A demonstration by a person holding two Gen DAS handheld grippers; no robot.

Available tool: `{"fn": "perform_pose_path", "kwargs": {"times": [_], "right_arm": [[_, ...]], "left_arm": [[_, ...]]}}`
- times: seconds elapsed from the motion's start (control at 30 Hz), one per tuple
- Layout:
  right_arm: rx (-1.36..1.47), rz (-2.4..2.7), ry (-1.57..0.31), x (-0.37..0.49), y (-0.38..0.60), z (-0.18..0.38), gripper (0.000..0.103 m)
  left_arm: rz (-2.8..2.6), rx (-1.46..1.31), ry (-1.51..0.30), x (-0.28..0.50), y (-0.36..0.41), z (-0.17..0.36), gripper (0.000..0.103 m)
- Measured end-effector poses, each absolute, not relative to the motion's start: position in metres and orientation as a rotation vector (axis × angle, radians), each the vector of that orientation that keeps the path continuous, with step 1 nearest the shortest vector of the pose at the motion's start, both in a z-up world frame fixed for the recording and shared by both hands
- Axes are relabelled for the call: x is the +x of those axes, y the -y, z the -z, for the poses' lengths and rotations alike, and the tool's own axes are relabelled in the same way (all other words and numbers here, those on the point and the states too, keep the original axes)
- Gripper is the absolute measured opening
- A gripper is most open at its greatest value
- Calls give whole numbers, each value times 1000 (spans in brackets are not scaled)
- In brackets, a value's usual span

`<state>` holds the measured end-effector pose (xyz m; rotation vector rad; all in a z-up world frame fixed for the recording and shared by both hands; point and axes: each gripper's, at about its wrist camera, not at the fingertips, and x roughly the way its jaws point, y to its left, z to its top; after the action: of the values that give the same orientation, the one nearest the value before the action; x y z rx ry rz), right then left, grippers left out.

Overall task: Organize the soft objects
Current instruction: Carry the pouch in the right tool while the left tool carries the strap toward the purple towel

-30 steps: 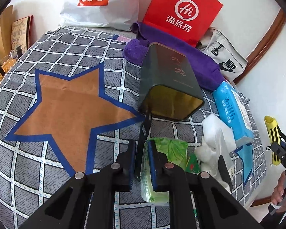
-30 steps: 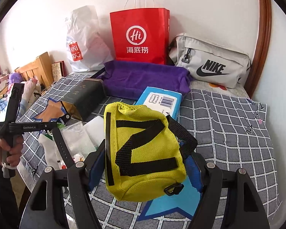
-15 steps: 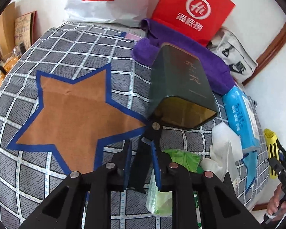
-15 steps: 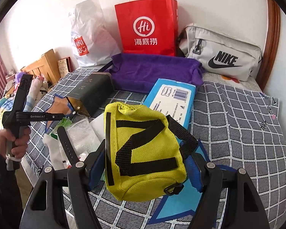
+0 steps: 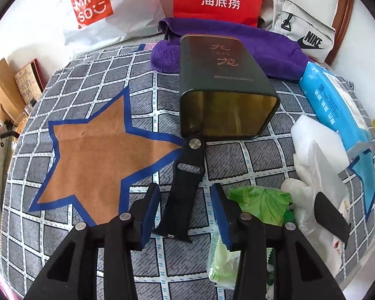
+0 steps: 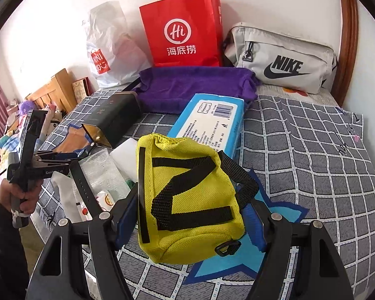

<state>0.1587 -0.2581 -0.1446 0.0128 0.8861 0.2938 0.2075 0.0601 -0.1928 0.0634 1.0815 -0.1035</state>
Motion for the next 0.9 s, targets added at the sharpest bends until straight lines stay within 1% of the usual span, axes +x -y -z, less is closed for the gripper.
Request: {"fn": "perform_pose_path", "kwargs": {"times": [0.1, 0.23, 0.33, 0.6, 0.9], "right_arm": [[15, -291, -881, 158, 261, 143, 73], [15, -281, -853, 159, 262, 132, 73], [9, -262, -836, 164, 264, 122, 73], [-15, -238, -786, 183, 263, 98, 73], [-27, -262, -780, 201, 250, 91, 73]], "left_arm": [[114, 94, -1061, 209, -56, 193, 22], [102, 111, -1061, 209, -53, 191, 20], [102, 54, -1068, 207, -58, 187, 20], [109, -57, -1038, 192, -81, 161, 20], [81, -113, -979, 192, -98, 130, 20]]}}
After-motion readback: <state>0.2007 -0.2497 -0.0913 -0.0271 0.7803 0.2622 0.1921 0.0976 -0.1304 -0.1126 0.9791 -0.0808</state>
